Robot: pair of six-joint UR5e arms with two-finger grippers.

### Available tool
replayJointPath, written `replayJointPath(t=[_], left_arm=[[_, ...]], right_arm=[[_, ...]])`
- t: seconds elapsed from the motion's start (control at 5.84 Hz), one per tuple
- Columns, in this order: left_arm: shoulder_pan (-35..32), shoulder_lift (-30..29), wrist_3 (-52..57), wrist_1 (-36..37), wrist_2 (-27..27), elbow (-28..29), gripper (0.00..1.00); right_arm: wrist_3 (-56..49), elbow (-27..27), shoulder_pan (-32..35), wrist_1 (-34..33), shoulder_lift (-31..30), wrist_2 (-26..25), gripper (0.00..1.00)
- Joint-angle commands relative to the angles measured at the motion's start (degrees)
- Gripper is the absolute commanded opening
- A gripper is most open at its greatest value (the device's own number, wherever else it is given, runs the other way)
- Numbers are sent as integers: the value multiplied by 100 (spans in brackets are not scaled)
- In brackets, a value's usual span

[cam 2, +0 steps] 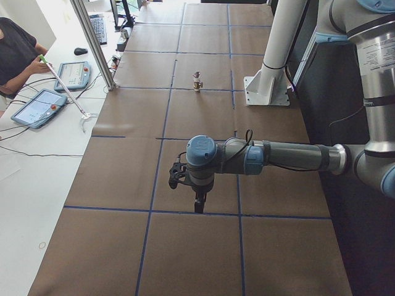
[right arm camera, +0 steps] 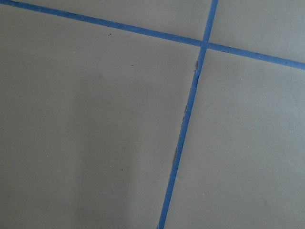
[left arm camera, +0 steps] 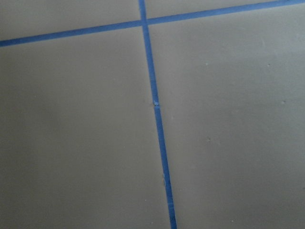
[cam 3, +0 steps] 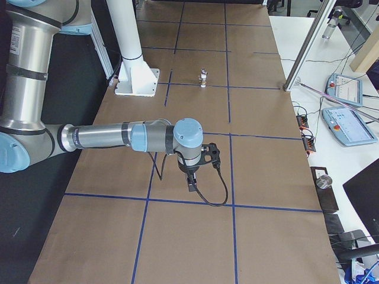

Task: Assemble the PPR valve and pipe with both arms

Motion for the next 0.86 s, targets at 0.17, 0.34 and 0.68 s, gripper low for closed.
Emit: replayJointPath(t=[0.17, 0.34, 0.68], left_arm=[[-5, 39, 1, 33, -26, -15, 100], [12, 66, 1, 25, -26, 20, 100], [30, -179, 1, 16, -34, 265, 100]], right_arm=[[38, -21, -1, -23, -18, 16, 100], [38, -39, -9, -23, -18, 16, 100], [30, -153, -9, 12, -52, 34, 100]])
